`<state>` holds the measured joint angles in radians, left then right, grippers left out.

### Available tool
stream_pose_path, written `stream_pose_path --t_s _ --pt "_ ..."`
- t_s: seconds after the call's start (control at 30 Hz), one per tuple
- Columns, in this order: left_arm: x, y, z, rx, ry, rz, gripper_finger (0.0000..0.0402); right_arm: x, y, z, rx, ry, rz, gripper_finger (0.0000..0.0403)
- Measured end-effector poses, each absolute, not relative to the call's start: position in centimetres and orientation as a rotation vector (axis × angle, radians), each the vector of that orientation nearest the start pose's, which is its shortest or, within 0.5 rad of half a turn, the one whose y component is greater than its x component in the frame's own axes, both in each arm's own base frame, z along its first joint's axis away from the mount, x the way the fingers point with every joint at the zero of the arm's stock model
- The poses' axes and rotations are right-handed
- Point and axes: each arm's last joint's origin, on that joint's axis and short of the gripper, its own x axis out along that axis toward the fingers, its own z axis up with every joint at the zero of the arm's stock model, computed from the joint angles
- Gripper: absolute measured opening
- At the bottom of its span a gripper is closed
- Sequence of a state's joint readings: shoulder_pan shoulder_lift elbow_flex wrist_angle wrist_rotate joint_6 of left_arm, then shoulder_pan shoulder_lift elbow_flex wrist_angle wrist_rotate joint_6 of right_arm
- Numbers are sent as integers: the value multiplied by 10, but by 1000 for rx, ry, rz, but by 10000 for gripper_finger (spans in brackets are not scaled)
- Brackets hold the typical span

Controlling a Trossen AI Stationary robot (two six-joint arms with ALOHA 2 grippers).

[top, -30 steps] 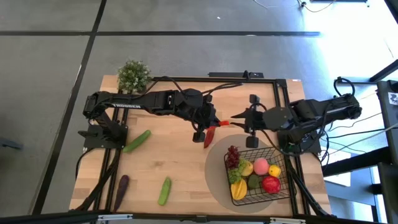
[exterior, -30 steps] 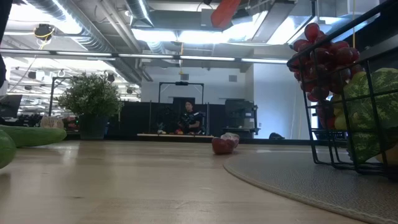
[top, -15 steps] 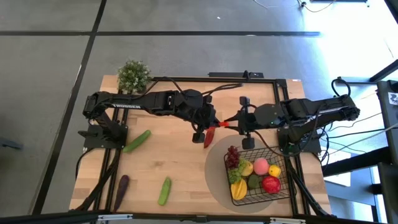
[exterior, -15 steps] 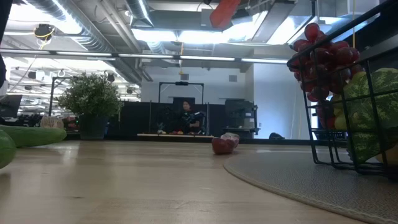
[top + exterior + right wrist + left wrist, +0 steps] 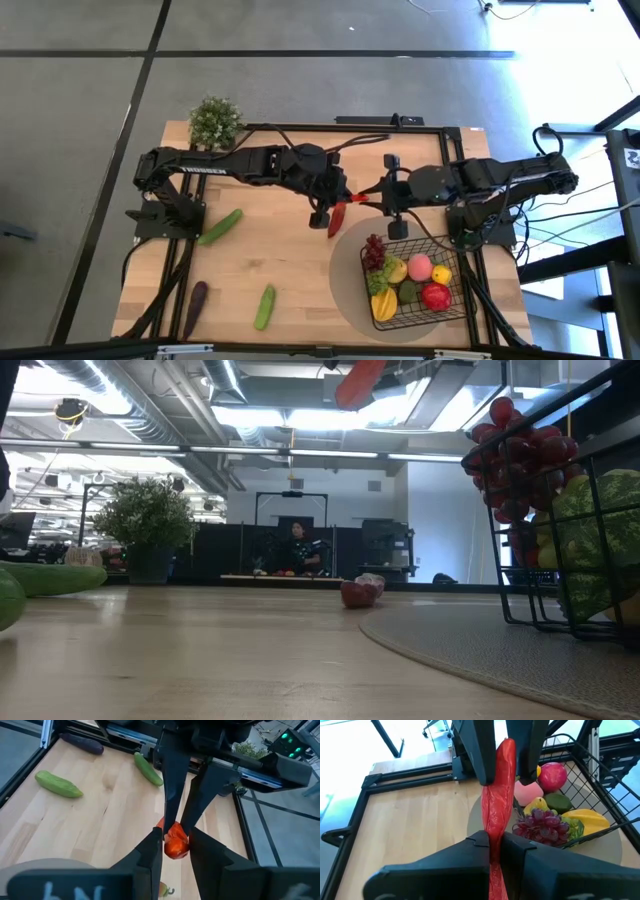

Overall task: Build produce basket
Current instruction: Put the carrot into the wire basket

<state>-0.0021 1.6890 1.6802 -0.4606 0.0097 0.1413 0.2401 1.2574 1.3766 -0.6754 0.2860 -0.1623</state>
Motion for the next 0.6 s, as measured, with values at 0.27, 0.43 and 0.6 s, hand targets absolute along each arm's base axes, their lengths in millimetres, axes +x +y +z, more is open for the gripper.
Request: stream_pose_path --t_s 0.27,0.43,0.6 --pt "383 -1 380 137 470 -47 1 251 53 390 -310 561 -7 77" --pt "383 -1 379 136 472 -46 1 251 53 390 -311 561 -10 27" --pt "383 -1 379 138 472 -37 6 251 53 390 -311 562 -12 10"
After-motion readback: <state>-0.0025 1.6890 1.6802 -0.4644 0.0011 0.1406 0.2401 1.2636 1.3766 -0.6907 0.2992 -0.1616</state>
